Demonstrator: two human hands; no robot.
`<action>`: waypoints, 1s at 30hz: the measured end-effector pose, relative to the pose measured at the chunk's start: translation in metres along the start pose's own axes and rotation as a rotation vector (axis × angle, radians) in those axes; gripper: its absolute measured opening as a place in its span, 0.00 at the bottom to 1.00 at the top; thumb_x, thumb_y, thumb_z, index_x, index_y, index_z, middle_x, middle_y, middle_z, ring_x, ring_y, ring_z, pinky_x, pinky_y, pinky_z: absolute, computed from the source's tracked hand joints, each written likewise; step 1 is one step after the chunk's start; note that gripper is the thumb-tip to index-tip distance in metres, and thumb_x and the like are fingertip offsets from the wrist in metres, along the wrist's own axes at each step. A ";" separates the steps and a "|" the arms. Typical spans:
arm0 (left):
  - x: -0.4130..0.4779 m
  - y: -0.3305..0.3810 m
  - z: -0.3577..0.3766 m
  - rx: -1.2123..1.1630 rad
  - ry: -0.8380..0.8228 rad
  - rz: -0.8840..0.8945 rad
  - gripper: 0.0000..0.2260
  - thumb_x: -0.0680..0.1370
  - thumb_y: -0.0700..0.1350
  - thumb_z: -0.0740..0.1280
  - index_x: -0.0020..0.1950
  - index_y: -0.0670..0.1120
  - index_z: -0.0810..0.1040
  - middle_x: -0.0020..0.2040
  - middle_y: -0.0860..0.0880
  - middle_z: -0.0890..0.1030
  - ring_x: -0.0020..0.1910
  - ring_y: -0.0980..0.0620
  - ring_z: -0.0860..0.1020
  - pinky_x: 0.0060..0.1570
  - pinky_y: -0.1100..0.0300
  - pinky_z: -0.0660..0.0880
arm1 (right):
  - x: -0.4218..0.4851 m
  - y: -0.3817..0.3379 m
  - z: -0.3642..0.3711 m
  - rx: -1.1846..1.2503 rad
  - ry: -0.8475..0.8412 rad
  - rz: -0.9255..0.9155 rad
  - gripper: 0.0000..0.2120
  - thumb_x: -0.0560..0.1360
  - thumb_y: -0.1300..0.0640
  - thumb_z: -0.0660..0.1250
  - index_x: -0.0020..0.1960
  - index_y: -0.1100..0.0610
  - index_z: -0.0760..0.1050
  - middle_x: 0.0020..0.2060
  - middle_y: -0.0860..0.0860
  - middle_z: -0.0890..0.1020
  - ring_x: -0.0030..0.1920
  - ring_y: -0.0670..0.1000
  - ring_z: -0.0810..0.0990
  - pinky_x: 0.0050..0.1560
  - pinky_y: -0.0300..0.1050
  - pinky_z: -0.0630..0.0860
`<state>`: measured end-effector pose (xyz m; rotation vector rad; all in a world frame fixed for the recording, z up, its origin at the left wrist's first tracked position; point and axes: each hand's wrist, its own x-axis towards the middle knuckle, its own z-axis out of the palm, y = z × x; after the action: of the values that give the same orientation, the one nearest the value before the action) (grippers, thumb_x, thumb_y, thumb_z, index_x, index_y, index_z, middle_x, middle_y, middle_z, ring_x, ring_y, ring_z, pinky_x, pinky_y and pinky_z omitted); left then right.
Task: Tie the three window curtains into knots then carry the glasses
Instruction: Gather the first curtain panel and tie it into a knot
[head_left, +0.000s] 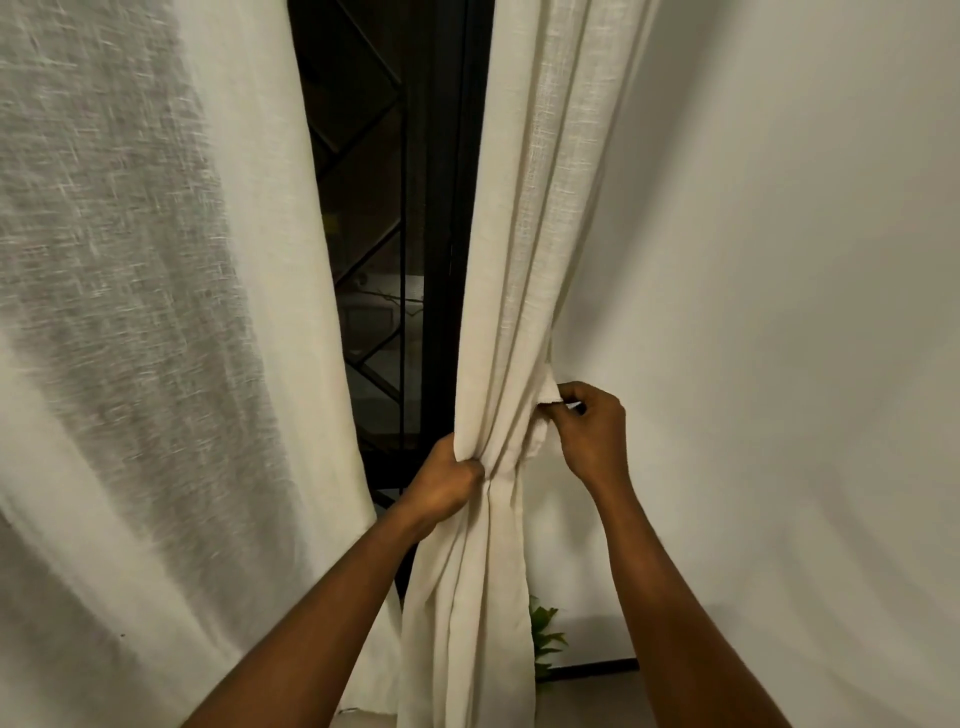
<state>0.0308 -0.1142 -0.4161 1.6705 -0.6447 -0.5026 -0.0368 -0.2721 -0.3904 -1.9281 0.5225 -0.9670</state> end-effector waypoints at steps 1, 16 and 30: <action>0.000 -0.001 -0.001 -0.007 0.014 0.000 0.22 0.76 0.30 0.60 0.69 0.44 0.70 0.56 0.51 0.76 0.54 0.54 0.75 0.54 0.62 0.69 | 0.000 0.000 -0.004 0.000 0.005 0.000 0.06 0.74 0.60 0.69 0.39 0.55 0.82 0.32 0.44 0.81 0.32 0.41 0.77 0.38 0.34 0.72; 0.005 -0.004 0.014 0.028 -0.053 0.035 0.22 0.77 0.32 0.57 0.69 0.48 0.69 0.53 0.57 0.75 0.50 0.60 0.74 0.53 0.65 0.69 | 0.032 -0.008 -0.003 -0.109 0.166 0.108 0.15 0.72 0.67 0.61 0.53 0.57 0.83 0.47 0.52 0.85 0.46 0.50 0.83 0.49 0.43 0.79; 0.017 -0.014 0.020 0.092 -0.066 0.214 0.31 0.78 0.34 0.59 0.77 0.52 0.53 0.69 0.55 0.66 0.68 0.58 0.65 0.65 0.66 0.62 | 0.012 -0.032 0.014 0.199 -0.290 0.121 0.12 0.75 0.65 0.64 0.35 0.55 0.78 0.33 0.50 0.83 0.35 0.43 0.81 0.37 0.39 0.76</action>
<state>0.0324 -0.1388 -0.4333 1.6529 -0.8956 -0.3797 -0.0186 -0.2563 -0.3616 -1.7953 0.3549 -0.6235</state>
